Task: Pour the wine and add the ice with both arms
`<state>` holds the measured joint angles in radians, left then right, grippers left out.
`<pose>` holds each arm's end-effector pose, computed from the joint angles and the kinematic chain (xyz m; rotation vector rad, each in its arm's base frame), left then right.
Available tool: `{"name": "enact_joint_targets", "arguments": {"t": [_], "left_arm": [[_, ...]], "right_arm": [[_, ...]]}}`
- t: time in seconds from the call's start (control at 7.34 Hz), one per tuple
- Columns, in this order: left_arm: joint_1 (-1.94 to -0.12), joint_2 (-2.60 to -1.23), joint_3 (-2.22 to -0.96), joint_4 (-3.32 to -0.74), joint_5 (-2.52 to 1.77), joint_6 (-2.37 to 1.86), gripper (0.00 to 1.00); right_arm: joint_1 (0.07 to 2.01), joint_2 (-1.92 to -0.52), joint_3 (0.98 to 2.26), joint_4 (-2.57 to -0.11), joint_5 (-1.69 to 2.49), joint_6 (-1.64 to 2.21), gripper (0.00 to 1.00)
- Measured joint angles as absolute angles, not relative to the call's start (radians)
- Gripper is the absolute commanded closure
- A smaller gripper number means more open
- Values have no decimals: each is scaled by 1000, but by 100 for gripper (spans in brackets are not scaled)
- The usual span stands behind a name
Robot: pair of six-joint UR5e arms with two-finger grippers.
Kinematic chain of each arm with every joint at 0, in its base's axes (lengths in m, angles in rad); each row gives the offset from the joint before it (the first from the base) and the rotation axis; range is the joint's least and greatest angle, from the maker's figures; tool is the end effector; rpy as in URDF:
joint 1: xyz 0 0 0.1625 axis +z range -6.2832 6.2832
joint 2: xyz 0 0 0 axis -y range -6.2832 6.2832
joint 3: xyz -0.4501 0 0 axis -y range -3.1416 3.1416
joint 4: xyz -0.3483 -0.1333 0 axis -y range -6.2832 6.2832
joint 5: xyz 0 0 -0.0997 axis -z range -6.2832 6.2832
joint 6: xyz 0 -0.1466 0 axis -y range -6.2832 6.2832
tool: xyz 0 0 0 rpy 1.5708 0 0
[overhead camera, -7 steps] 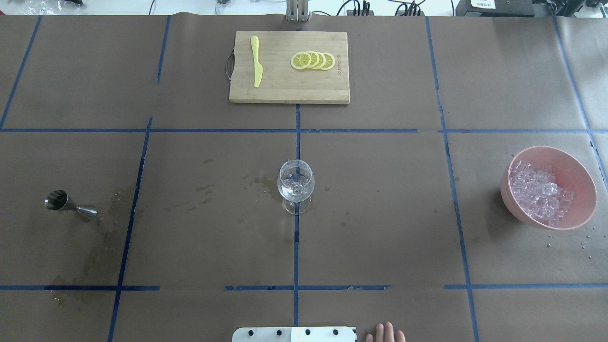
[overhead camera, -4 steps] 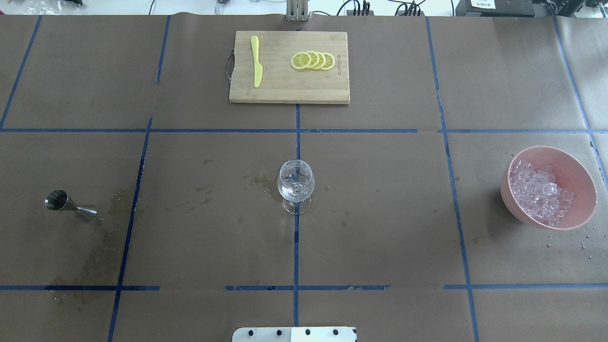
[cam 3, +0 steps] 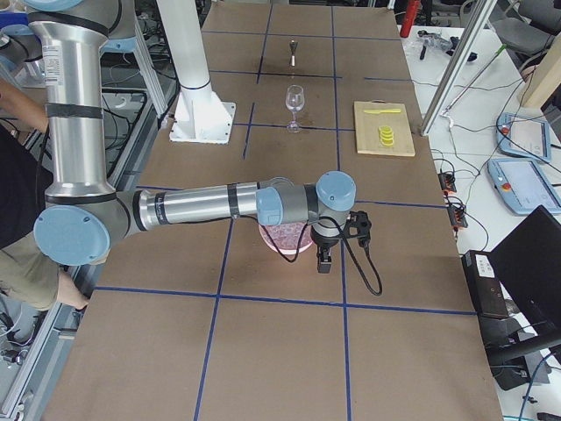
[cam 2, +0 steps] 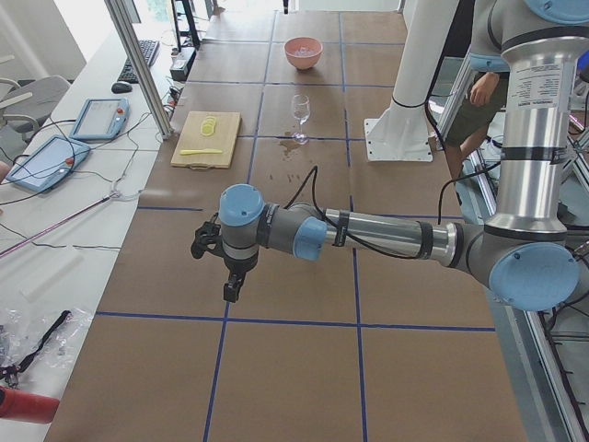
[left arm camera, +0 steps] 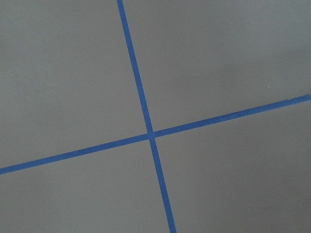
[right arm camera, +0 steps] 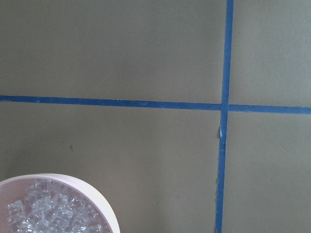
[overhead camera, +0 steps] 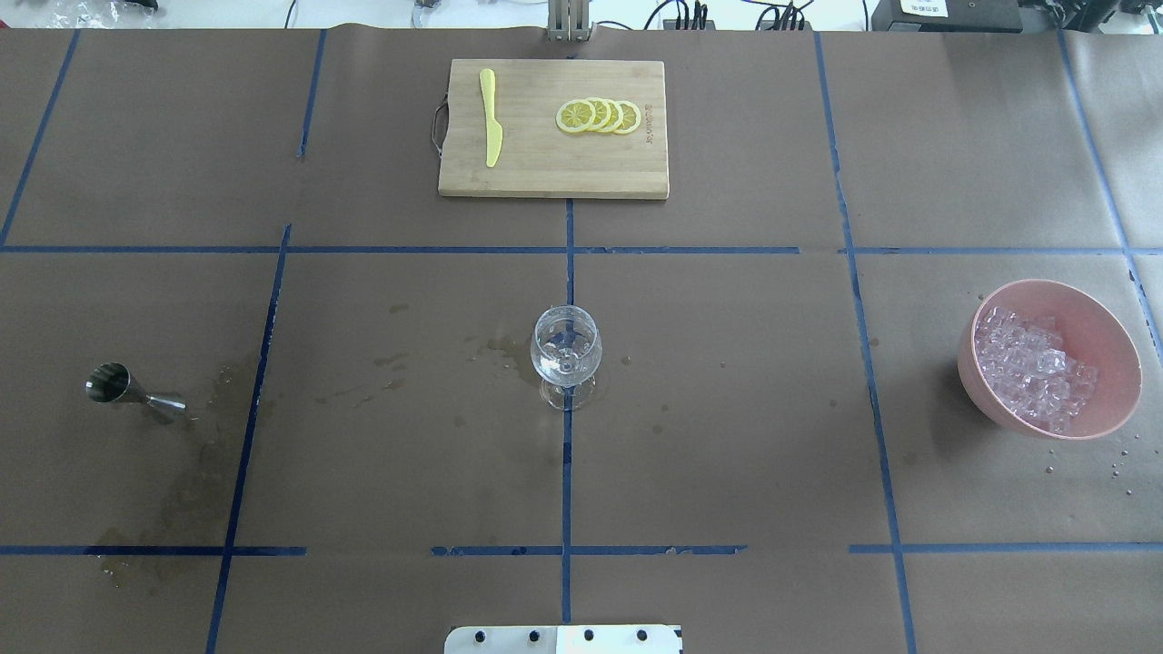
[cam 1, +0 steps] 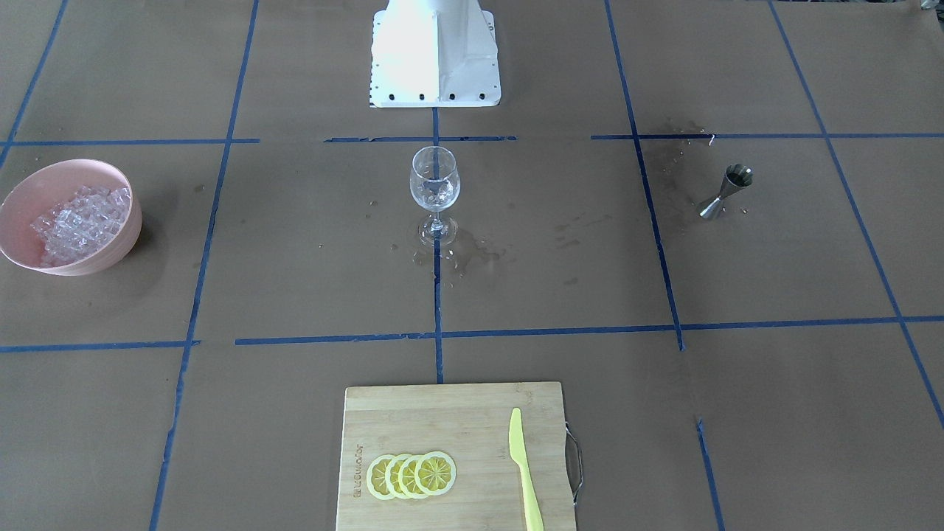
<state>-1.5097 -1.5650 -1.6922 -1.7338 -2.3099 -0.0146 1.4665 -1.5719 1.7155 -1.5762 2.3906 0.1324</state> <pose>-0.0058 -0.4703 0.6492 0.2379 0.7441 0.1471 -0.0216 -0.4570 0.6481 0.0328 -0.8281 -0.0302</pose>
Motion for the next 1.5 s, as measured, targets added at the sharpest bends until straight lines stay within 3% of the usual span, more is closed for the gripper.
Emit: {"name": "enact_joint_targets", "arguments": {"t": [0.54, 1.09, 1.5], "left_arm": [[-1480, -1546, -1697, -1973, -2316, -34, 0], [-1263, -1518, -1723, -2305, -2225, -294, 0], [-1149, -1360, -1758, -2654, -2096, -484, 0]], "right_arm": [[1463, -1570, 1697, -1517, 2390, 132, 0], [1448, -1576, 1676, -1421, 2425, 131, 0], [1412, -1573, 1668, -1386, 2429, 134, 0]]}}
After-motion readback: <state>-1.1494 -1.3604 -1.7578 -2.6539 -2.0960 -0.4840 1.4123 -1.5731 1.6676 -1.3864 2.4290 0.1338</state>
